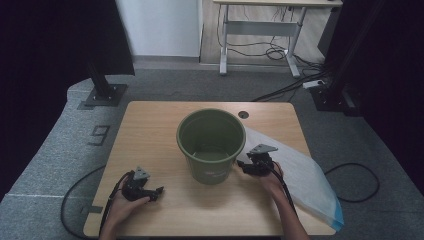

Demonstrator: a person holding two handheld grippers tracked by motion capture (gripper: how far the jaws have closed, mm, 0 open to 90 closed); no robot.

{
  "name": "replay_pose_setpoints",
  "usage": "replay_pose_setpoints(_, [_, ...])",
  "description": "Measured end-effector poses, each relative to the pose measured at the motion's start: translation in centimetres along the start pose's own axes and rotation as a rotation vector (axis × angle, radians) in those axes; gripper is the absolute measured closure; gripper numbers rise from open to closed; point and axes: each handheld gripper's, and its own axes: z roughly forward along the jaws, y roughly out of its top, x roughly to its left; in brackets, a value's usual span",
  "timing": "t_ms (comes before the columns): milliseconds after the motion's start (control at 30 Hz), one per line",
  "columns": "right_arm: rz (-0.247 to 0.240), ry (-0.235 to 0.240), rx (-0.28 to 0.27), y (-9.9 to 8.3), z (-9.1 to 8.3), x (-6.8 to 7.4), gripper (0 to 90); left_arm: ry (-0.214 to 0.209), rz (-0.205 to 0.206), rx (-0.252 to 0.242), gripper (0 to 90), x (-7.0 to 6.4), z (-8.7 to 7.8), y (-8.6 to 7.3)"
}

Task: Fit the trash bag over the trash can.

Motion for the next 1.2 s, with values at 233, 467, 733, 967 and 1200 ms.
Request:
replay_pose_setpoints(233, [-0.081, -0.018, 0.043, -0.3, 1.3, 1.0, 45.9, 0.0, 0.002, -0.002, 18.2, 0.0, 0.0, 0.0])
replay_pose_setpoints(467, [-0.085, -0.055, 0.059, -0.4, 1.5, 0.9, 73.2, 0.0, 0.002, -0.002, 18.2, 0.0, 0.0, 0.0])
replay_pose_setpoints(733, [-0.039, -0.04, 0.049, -0.4, 1.0, 0.0, 88.5, -0.004, 0.006, -0.002, 18.3, 0.0, 0.0, -0.1])
replay_pose_setpoints(967, [0.012, -0.062, -0.039, 0.4, -1.3, -0.9, 88.6, -0.005, 0.007, -0.002, 18.4, 0.1, 0.0, -0.1])
replay_pose_setpoints(1200, [0.059, -0.087, -0.11, 0.8, -3.1, -1.8, 88.7, -0.004, 0.006, -0.001, 18.4, 0.0, 0.0, -0.1])
